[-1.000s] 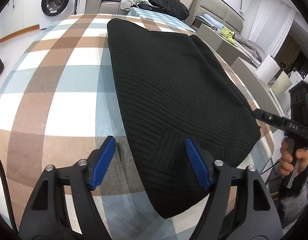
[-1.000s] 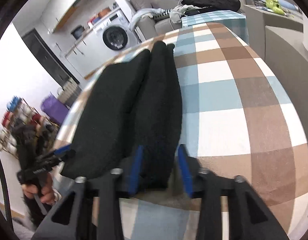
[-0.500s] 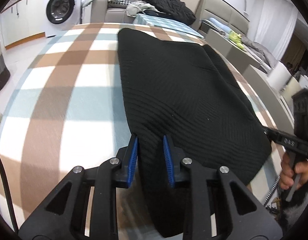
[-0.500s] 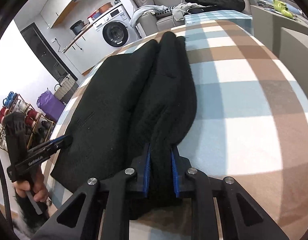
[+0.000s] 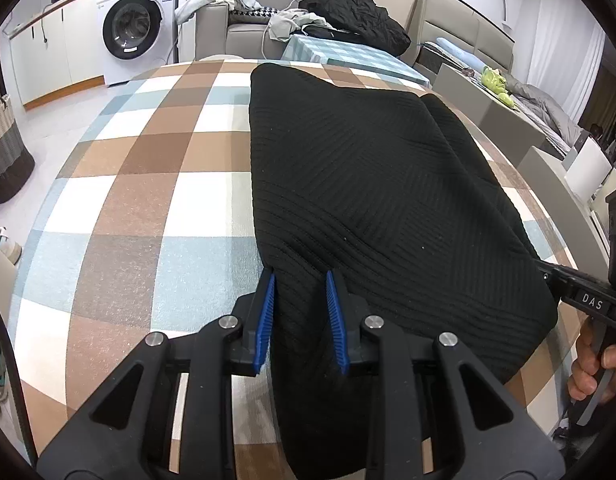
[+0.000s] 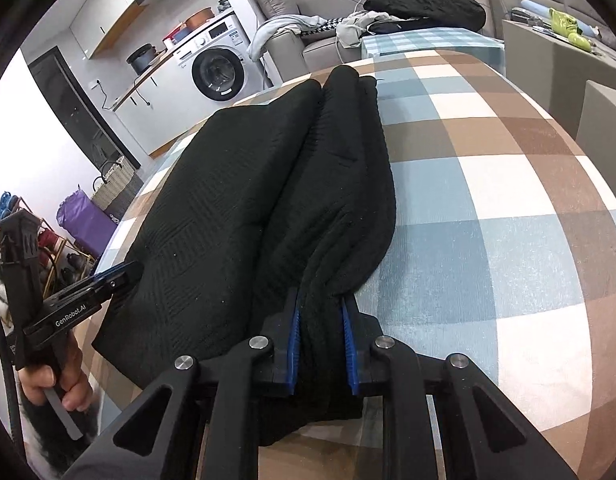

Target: Fold small clothes

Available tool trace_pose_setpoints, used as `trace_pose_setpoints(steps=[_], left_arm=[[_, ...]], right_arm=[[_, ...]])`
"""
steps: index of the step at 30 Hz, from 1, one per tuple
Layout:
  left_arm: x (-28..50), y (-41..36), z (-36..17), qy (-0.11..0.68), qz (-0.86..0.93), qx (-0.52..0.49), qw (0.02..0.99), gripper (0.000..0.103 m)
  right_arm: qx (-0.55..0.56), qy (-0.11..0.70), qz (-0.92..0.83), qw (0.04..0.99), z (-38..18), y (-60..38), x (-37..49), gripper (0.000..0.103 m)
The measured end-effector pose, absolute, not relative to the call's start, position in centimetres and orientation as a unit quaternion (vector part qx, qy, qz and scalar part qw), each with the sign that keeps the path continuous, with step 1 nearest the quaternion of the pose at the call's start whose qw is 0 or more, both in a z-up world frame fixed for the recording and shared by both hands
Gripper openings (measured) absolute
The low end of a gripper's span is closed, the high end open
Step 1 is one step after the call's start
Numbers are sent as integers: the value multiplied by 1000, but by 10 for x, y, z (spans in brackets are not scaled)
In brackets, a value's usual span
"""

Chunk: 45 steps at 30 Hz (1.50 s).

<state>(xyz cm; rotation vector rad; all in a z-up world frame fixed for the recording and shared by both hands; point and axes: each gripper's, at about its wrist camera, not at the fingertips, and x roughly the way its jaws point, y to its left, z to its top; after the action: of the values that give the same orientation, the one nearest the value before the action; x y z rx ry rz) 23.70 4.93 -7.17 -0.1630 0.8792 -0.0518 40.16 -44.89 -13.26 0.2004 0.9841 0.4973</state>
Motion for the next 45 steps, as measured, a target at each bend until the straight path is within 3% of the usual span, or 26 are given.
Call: trace_pose_setpoints(steps=[5, 7, 9, 10, 11, 13, 15, 19, 28, 45], left_arm=[[228, 49, -68, 418, -19, -76, 905, 24], [220, 48, -64, 415, -18, -74, 906, 31], [210, 47, -59, 409, -18, -76, 909, 51], [205, 46, -56, 403, -16, -77, 912, 69], [196, 46, -51, 387, -17, -79, 918, 76], [180, 44, -44, 362, -24, -78, 929, 82], [164, 40, -37, 339, -24, -71, 938, 86], [132, 36, -26, 298, -23, -62, 952, 102], [75, 32, -29, 249, 2, -56, 967, 102], [77, 36, -44, 243, -1, -62, 968, 102]], right_arm=[[89, 458, 232, 854, -128, -455, 394, 24], [82, 450, 229, 859, -123, -458, 390, 43], [85, 436, 231, 866, -117, -463, 383, 50], [84, 430, 234, 868, -114, -465, 380, 58], [80, 424, 240, 870, -110, -467, 376, 64], [73, 400, 243, 881, -99, -472, 366, 94], [70, 377, 244, 891, -90, -477, 356, 103], [63, 335, 262, 903, -76, -484, 334, 103], [68, 249, 307, 916, -72, -490, 281, 103], [80, 225, 319, 917, -87, -496, 273, 103]])
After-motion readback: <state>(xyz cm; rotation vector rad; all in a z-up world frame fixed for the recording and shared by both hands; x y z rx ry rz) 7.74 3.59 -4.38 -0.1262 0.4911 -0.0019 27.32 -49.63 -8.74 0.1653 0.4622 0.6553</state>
